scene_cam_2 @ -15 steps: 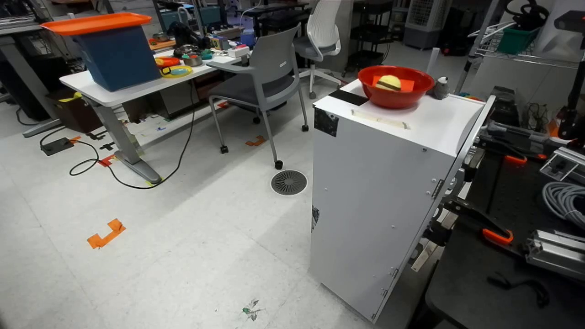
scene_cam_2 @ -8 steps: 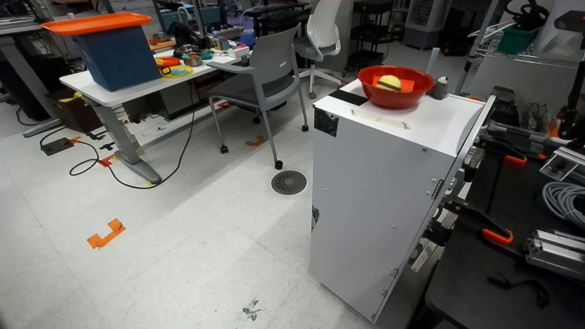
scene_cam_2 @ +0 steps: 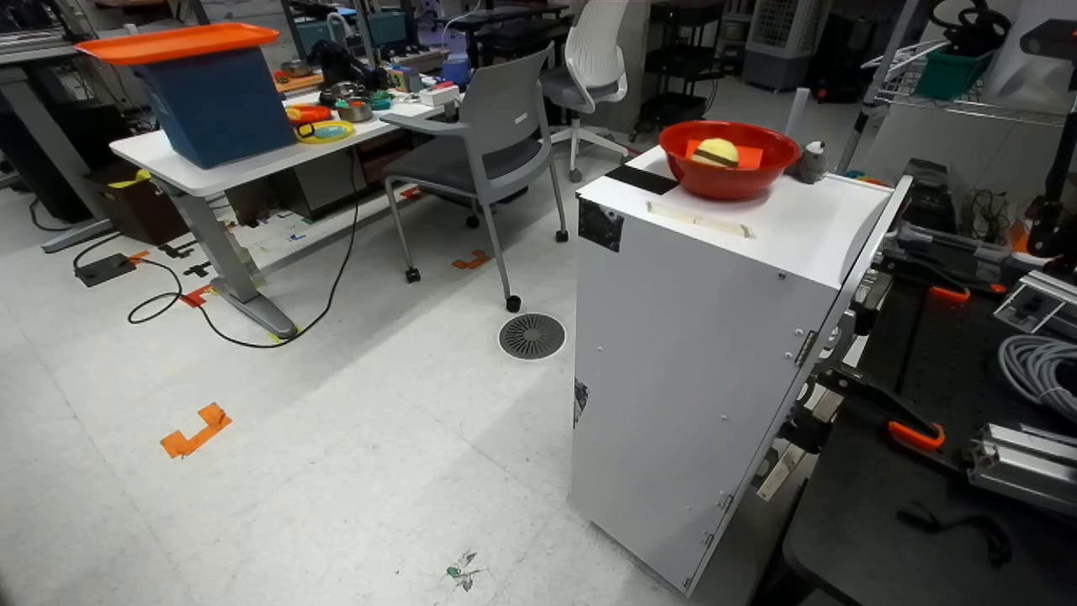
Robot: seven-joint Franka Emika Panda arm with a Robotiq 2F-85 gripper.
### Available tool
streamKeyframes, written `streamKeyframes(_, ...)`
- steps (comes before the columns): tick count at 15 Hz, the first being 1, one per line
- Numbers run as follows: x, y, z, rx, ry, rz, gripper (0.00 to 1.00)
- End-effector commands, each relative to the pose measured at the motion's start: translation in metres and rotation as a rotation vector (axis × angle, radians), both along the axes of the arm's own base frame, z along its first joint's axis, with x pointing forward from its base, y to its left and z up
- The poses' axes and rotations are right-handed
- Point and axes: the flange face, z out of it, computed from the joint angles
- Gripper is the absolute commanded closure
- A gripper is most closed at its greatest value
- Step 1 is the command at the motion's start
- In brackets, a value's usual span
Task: Remove the yellow plushy from the red bowl and put it on top of the shelf
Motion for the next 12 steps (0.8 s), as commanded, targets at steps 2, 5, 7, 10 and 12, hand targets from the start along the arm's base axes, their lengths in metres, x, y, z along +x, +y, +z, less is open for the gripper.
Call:
streamKeyframes(2, -0.008, -0.024, 0.006, 0.020, -0.015, -0.138, 0.00)
streamKeyframes(5, -0.017, -0.044, 0.011, 0.023, -0.033, -0.255, 0.00)
streamKeyframes(7, -0.025, -0.058, 0.013, 0.023, -0.046, -0.311, 0.00)
streamKeyframes(10, -0.035, -0.075, 0.010, 0.000, -0.035, -0.319, 0.00)
streamKeyframes(12, -0.040, -0.083, 0.006, 0.005, -0.012, -0.327, 0.00)
